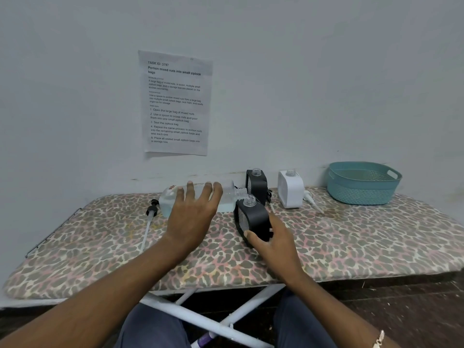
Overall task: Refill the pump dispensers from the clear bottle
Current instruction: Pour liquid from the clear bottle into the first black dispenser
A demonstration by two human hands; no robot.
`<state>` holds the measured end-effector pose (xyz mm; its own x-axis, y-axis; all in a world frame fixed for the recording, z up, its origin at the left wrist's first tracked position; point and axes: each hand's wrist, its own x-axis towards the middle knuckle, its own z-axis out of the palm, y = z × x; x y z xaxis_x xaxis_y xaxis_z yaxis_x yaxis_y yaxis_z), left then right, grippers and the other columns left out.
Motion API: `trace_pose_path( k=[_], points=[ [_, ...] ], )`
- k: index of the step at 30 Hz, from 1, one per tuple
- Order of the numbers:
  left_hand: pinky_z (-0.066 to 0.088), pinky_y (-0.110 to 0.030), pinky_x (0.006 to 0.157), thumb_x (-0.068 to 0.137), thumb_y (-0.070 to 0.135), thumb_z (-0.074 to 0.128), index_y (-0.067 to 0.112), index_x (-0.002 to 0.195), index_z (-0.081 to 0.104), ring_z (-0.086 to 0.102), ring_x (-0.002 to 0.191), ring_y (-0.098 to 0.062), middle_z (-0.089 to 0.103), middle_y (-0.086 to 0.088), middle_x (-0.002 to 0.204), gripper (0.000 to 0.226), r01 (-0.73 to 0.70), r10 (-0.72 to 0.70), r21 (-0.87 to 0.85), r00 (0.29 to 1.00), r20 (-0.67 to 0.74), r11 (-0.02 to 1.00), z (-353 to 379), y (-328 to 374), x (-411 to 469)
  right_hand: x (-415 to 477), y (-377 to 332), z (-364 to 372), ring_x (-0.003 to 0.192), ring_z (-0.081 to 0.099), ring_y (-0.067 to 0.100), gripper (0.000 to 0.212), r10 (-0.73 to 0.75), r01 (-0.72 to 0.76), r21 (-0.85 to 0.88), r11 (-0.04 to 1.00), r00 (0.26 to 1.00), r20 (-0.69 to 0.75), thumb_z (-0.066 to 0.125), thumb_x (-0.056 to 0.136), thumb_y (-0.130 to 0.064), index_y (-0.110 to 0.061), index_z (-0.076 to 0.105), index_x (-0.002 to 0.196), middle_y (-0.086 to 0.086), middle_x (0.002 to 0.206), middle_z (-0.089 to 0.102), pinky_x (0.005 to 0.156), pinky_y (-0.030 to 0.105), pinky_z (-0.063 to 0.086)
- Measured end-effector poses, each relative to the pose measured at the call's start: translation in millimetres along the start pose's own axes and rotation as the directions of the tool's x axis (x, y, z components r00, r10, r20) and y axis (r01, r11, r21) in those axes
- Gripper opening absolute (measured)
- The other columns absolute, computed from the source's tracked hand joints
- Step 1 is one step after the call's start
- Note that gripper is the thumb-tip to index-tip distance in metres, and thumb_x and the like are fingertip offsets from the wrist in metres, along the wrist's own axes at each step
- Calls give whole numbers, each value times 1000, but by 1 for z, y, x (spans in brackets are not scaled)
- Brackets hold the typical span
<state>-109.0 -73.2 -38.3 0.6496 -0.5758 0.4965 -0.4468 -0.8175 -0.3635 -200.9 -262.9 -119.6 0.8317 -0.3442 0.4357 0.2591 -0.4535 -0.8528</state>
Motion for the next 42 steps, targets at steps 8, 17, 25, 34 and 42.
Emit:
trace_pose_path(
  k=[8,17,25,34,42],
  points=[
    [55,-68,92,74,-8,83,3,138,53,63,116,-58,68,-20,129,72,2,-2,8,1000,-6,1000,0,1,1,1,2,-2,99,65,-7,37,15,-15,-5,1000,1000,2,80,89,-30,-32,66,123,-18,109,72,78,4,45],
    [55,-65,91,75,-9,78,4,137,53,65,115,-50,68,-19,127,68,-4,4,8,1000,-15,1000,-1,2,1,4,4,-4,103,60,-13,42,30,-30,-17,999,1000,10,81,88,-33,-34,64,126,-22,112,69,79,2,44],
    [54,-62,90,75,-10,77,5,137,53,66,114,-47,68,-17,127,69,-2,3,25,1000,-26,1000,-1,2,-1,3,3,-5,104,57,-19,43,35,-34,-19,999,999,12,81,88,-29,-34,63,127,-25,113,66,79,-1,42],
    [55,-60,88,75,-11,75,5,135,53,67,110,-46,68,-17,124,66,-2,3,30,999,-39,1000,-2,3,-1,3,3,-5,106,57,-18,44,39,-39,-23,999,999,15,81,88,-32,-37,62,127,-25,114,67,80,0,43],
    [56,-60,86,73,-11,76,4,134,54,68,108,-47,69,-17,123,66,-9,10,28,999,-38,1000,-3,3,0,3,3,-5,104,58,-17,42,46,-46,-16,999,999,12,81,88,-32,-35,64,126,-25,112,68,79,1,44]
  ],
)
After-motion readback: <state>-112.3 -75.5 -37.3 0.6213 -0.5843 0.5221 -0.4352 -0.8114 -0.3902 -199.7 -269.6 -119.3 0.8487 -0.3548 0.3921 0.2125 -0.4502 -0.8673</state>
